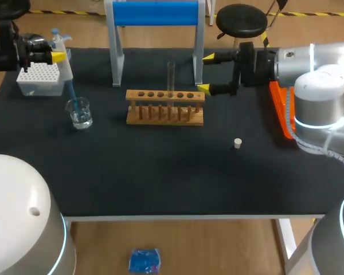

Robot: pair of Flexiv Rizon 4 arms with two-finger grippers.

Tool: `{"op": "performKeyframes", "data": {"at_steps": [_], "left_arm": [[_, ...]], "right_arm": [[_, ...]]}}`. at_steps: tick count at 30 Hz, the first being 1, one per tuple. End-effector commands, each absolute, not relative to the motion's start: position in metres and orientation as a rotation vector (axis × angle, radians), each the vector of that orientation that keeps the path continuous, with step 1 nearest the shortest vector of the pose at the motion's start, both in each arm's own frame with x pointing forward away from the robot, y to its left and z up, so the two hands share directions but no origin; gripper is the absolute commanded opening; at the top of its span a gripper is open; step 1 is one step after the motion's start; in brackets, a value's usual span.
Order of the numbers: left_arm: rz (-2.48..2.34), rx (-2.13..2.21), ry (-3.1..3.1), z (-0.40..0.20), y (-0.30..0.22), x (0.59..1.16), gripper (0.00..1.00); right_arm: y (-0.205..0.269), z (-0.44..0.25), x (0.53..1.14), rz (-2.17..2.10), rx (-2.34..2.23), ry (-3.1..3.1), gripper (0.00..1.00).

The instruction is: Invert the test tube, pick up the pipette, mount the tip to pipette, aspirate from beaker and dispense into the tube, eject the tip, return the pipette, and cap with the stopper.

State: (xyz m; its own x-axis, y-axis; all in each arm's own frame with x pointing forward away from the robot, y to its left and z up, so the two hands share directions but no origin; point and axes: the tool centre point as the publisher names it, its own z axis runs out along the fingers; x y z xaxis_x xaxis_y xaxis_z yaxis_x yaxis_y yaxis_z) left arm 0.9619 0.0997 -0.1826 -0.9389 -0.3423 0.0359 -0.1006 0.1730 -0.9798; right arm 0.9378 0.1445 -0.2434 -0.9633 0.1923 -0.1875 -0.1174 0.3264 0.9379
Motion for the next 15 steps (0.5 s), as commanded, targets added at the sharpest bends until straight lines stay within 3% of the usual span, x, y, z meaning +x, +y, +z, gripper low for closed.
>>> {"op": "performKeyframes", "data": {"at_steps": [1, 15], "left_arm": [[-1.838, -0.433, 2.247, -0.175, 0.097, 0.955, 0.0], [-1.768, -0.42, 2.264, -0.136, 0.085, 0.948, 0.0]], "right_arm": [[0.145, -0.244, 0.937, 1.682, 0.069, 2.326, 1.0], [0.145, -0.244, 0.937, 1.682, 0.069, 2.326, 1.0]]}}
